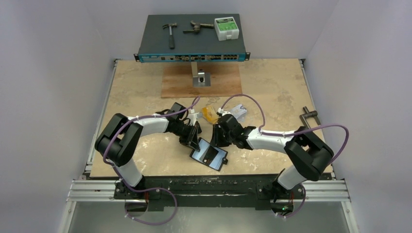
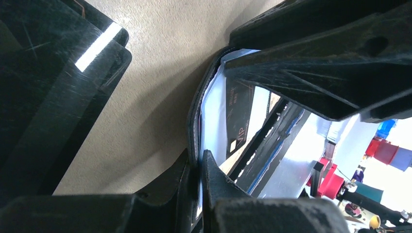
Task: Put the credit cards into the card holder
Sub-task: Insert the credit card into the card holder.
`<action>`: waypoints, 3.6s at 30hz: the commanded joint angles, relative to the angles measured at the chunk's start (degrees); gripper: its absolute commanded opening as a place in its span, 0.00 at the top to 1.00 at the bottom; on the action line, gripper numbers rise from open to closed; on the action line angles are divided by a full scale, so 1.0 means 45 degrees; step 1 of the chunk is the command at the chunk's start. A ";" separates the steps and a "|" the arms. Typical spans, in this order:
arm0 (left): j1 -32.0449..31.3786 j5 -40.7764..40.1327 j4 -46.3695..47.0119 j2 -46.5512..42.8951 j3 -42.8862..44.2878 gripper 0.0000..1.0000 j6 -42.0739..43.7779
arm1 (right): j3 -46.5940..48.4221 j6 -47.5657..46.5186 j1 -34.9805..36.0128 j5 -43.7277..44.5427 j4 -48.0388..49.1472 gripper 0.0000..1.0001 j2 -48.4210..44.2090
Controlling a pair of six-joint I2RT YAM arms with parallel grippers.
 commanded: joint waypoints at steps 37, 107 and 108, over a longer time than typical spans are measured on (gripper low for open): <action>0.0197 0.0111 0.0039 0.0154 0.0440 0.96 0.0213 | -0.1404 0.0287 0.0692 -0.1235 -0.0977 1.00 -0.1923; 0.0489 0.0254 -0.0577 0.0540 0.0749 0.88 0.0157 | -0.0259 -0.0581 0.1014 -0.1883 -0.0053 1.00 -0.0859; 0.0524 0.0116 -0.0645 0.0542 0.0750 0.87 0.0176 | -0.0384 -0.0553 0.1024 -0.1890 0.0016 1.00 -0.0870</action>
